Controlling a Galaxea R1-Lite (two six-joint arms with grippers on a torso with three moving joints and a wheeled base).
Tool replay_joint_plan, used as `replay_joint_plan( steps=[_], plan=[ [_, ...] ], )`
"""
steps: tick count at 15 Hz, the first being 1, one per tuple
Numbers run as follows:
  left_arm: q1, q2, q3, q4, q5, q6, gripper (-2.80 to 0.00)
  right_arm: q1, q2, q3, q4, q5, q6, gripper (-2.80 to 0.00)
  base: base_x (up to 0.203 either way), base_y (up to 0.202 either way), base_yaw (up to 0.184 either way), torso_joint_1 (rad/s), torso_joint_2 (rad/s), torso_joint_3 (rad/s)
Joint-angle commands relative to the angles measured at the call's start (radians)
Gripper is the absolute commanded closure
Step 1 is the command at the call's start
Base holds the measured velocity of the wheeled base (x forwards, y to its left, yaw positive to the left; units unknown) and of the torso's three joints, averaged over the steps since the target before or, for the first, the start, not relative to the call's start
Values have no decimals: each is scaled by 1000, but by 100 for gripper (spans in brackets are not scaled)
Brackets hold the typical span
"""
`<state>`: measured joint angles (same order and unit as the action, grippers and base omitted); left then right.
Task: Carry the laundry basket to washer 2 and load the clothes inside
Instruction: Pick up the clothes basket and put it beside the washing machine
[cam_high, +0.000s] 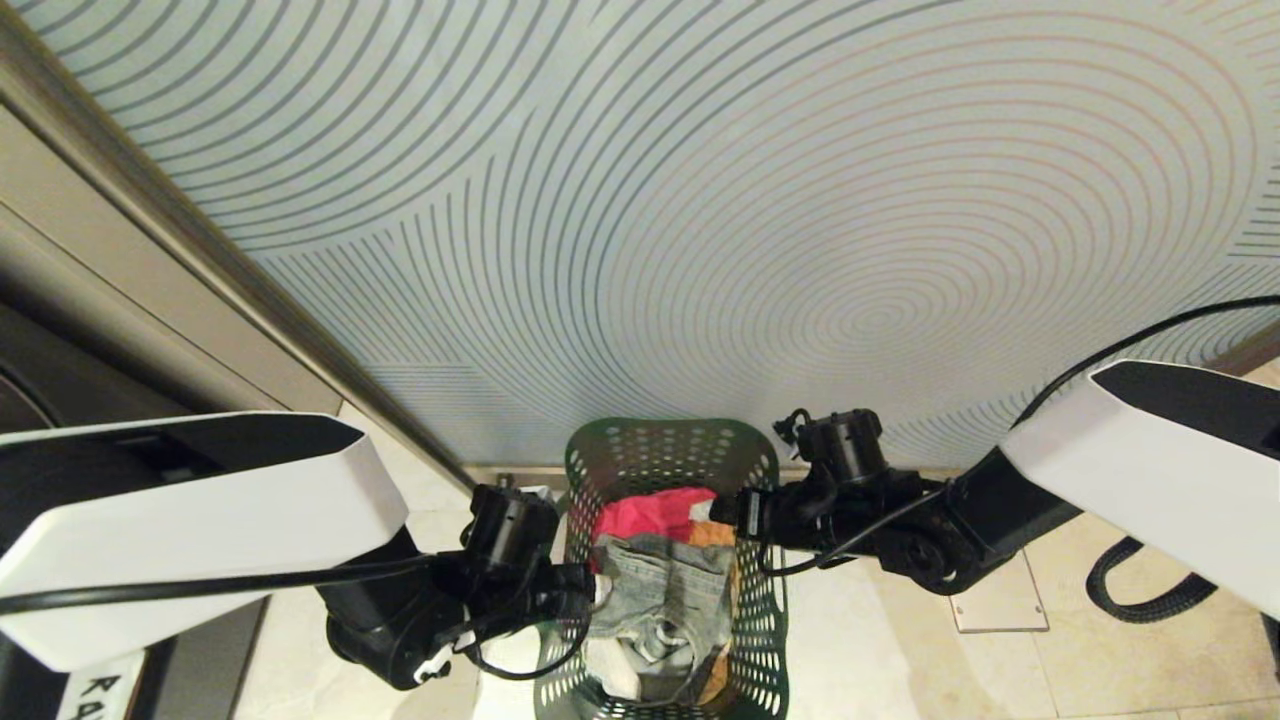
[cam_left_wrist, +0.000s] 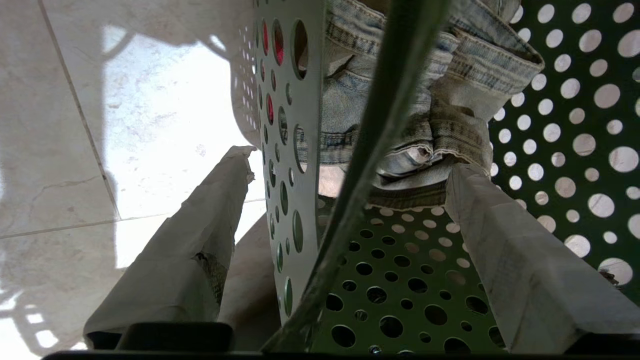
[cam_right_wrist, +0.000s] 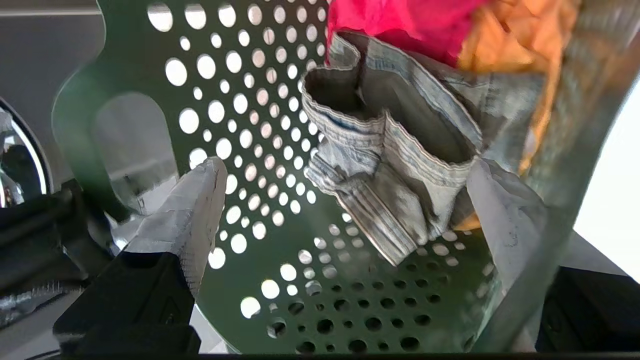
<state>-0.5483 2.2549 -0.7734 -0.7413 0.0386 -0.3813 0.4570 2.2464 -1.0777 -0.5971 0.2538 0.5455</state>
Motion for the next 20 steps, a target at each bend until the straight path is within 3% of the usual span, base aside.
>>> replay_joint_plan(
  steps=[1,15,20],
  plan=[
    [-1,2,-3,-7,0,-2,-280,5,18,-7,-9,-1,3,-280,0,0,0,0,0,0],
    [8,-20,-81,23,12,1,-280,6,36,-2,-7,-4,-3,-280,0,0,0,0,0,0],
    [11,-28,-90,24,82,7,-280,8,39,-1,-4,-5,-4,-280,0,0,0,0,0,0]
  ],
)
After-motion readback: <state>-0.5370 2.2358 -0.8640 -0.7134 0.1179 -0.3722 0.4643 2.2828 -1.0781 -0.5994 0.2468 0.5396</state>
